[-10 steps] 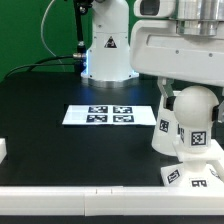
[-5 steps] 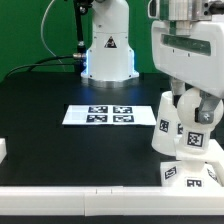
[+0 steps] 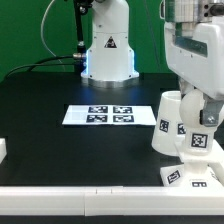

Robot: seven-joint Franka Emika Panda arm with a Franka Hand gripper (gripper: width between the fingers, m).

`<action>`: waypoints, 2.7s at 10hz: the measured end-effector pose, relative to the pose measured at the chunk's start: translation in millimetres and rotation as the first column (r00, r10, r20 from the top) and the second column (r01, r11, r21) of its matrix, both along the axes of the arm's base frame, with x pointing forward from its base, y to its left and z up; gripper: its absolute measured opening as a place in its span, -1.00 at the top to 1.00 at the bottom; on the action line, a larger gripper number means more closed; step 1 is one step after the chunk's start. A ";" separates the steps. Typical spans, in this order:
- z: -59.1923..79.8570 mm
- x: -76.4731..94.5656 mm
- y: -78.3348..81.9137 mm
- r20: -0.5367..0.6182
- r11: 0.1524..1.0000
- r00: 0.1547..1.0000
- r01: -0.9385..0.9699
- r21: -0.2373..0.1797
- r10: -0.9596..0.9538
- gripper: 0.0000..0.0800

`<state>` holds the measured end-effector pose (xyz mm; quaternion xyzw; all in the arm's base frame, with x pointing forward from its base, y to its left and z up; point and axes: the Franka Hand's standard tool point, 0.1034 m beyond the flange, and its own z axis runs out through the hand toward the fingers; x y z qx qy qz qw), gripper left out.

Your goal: Assemble lamp

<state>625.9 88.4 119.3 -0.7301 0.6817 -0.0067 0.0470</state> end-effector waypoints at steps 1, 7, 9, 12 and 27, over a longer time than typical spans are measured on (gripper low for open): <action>13.9 1.2 -0.8 0.012 0.998 0.998 -0.068 0.004 0.068 -0.73; 40.0 -1.3 -7.1 0.050 0.996 0.995 -0.083 0.030 0.082 -0.75; 48.6 -16.9 6.4 0.042 0.997 0.998 -0.050 0.053 0.048 -0.75; 43.8 -75.8 44.1 0.002 0.996 0.999 -0.052 0.072 0.052 -0.75; -39.0 -103.4 35.1 -0.068 0.936 0.934 -0.351 -0.008 0.350 -0.68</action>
Offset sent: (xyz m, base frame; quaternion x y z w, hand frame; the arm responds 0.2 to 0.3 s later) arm 0.0000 0.0000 0.0000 0.0000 0.0000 0.0000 1.0000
